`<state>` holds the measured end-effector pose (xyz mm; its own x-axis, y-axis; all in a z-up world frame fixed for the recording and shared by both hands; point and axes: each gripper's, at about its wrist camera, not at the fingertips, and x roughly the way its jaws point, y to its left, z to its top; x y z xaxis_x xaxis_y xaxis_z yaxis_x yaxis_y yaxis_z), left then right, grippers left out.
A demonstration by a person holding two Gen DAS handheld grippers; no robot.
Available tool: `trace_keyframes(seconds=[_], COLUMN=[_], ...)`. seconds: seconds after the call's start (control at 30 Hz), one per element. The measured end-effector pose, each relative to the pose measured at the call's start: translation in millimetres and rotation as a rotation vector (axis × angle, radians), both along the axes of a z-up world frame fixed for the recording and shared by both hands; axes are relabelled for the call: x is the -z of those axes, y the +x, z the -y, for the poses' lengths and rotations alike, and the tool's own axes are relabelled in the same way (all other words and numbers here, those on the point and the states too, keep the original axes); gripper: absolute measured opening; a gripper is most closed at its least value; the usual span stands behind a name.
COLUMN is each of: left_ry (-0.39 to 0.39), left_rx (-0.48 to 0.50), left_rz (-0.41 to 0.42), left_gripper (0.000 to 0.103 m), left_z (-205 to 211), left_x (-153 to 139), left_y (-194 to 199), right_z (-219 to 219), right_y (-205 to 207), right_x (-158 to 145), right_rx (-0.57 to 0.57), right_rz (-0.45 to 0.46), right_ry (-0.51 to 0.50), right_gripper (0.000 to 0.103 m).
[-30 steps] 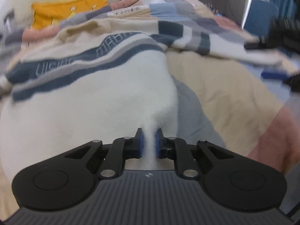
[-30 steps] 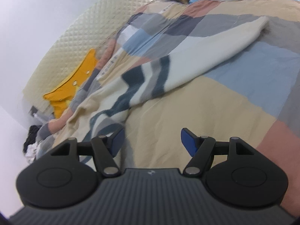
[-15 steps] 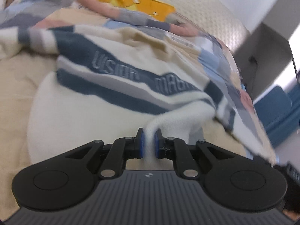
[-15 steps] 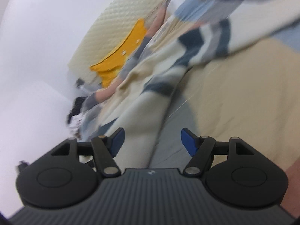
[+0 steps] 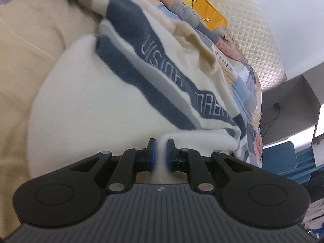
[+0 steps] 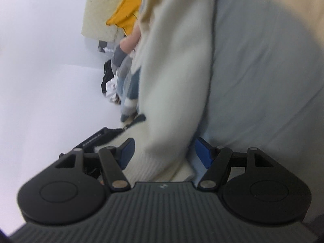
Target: Fold large clothes
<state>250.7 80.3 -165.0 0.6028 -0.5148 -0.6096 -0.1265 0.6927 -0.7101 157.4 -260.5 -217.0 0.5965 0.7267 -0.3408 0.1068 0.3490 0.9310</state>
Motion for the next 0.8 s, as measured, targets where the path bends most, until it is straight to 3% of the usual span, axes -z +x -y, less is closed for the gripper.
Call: trace_keyframes(seconds=[0.1,0.27,0.5,0.7,0.8], left_ry=[-0.014,-0.037,-0.057,-0.08,-0.037], left_rx=[-0.006,0.0,-0.032,0.026,0.078], left_rz=[0.003,0.015,0.081,0.096,0.119], left_gripper=[0.013,0.014,0.021,0.021,0.021], left_z=[1.3,-1.3,-8.0,-2.5,8.0], left_x=[1.2,2.3,-6.6,-8.6,-13.3], left_y=[-1.4,-5.3,-19.8,-30.4,-33.7], right_z=[-15.6,-26.5,-17.9,33.5,60.4], right_y=[7.9,12.0,-7.9,-37.7,-50.2], right_x=[6.8,2.1,-46.3,-79.9,-99.0], right_rx=[-0.02,-0.032,0.024,0.219,0.312], right_rz=[-0.02,-0.013,0.163,0.265,0.301], right_ry=[0.039,-0.059,-0.246,-0.261,-0.34], right_gripper=[0.067,0.03,0.019,0.017,0.016])
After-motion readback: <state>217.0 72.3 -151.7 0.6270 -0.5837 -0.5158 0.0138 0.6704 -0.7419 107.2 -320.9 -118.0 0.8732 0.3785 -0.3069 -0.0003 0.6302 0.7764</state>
